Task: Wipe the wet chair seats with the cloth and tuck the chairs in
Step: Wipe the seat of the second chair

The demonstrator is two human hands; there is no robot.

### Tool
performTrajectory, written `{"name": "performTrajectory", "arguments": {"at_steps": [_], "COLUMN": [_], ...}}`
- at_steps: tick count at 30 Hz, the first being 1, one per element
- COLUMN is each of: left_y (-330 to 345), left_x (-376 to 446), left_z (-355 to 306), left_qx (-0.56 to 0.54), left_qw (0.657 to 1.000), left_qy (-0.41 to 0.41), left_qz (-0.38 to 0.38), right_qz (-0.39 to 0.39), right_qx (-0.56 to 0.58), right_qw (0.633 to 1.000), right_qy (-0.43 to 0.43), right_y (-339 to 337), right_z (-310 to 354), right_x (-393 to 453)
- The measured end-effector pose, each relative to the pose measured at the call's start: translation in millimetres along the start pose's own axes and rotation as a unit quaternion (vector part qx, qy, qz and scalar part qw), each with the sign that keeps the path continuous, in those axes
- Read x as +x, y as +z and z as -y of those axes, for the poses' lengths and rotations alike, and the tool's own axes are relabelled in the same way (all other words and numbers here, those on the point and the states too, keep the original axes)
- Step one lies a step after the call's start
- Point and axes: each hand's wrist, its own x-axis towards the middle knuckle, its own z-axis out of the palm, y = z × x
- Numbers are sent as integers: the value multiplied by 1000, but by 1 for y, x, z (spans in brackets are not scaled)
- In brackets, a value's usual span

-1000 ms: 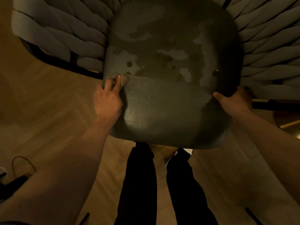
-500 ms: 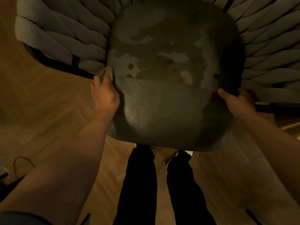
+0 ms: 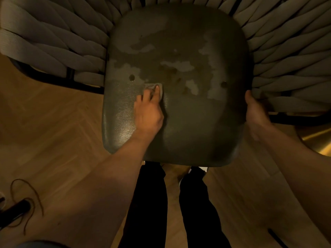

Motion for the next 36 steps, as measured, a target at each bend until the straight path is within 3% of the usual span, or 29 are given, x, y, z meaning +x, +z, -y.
{"name": "performTrajectory", "arguments": {"at_steps": [5, 19, 25, 29, 36], "left_y": [11, 52, 47, 39, 19], "left_x": [-1, -11, -4, 0, 8], "left_z": [-48, -207, -192, -170, -100], "left_qx": [2, -12, 41, 65, 104], "left_qw": [999, 979, 968, 969, 982], "left_qy": [42, 187, 232, 226, 146], "left_qz": [14, 79, 83, 74, 61], "right_qz": [45, 76, 52, -26, -58], "right_qx": [83, 95, 38, -94, -194], "right_qw": [995, 993, 997, 987, 975], "right_qy": [16, -8, -29, -128, -90], "right_y": [-14, -4, -4, 1, 14], "right_z": [-38, 3, 3, 13, 34], "right_x": [53, -10, -10, -14, -3]}}
